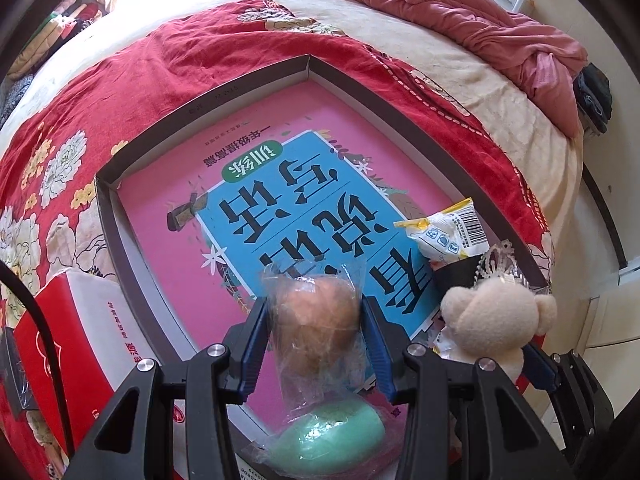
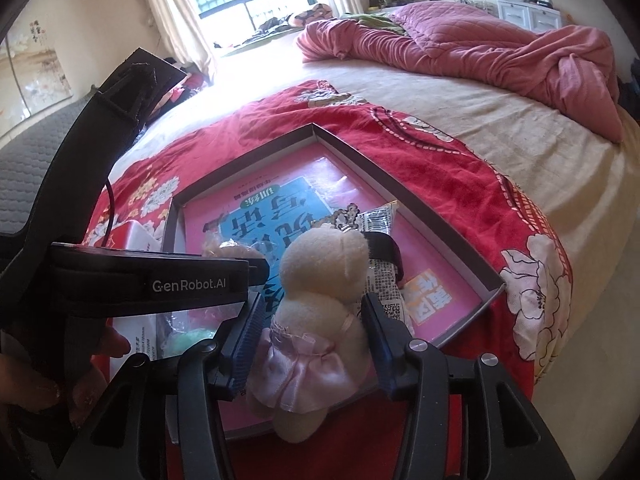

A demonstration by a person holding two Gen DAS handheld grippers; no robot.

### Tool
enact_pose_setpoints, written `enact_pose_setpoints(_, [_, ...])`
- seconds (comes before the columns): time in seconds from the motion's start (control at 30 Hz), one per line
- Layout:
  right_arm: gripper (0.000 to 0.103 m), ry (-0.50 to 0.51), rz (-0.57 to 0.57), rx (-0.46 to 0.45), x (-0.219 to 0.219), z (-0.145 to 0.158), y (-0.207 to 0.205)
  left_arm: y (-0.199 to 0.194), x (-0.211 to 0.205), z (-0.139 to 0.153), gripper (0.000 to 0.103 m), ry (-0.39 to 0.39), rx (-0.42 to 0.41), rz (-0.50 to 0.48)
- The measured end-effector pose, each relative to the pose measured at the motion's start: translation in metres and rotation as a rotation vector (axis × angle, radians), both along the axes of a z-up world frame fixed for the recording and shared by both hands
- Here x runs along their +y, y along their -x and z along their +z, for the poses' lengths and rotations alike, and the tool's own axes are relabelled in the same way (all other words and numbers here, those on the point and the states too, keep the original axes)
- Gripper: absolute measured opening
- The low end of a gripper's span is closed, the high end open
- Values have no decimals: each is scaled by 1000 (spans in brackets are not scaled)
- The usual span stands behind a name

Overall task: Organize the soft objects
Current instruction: 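Open the left tool to release the peach-item bag while the right tool releases the teddy bear in the tray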

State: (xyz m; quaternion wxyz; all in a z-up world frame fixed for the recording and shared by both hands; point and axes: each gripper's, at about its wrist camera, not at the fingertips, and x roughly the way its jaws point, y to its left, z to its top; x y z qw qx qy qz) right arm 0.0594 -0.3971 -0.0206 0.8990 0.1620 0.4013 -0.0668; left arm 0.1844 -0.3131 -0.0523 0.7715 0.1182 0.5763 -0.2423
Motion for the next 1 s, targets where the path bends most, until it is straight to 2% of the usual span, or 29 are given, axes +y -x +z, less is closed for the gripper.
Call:
enact_pose_setpoints(0.1, [56,20,-14,-1,0,2,2,0,0,-2,47,-19,10,-2])
enact_pose_setpoints(0.33, [60,22,-82,-24,-11,9,13,1,3,-3,47,14,53,-4])
enact_pose_setpoints(0.6, [61,-3,-146,-58,-25,15,21,4,4,-4,47,22,59,-10])
enact_pose_setpoints(0.7, [67,-22,-120,-38,-23,10,17,6,5,-3,47,21,55,-11])
enact_pose_setpoints(1.0, [67,-41,-58,-14,-15,-3,-3,5,12,7,47,51,51,10])
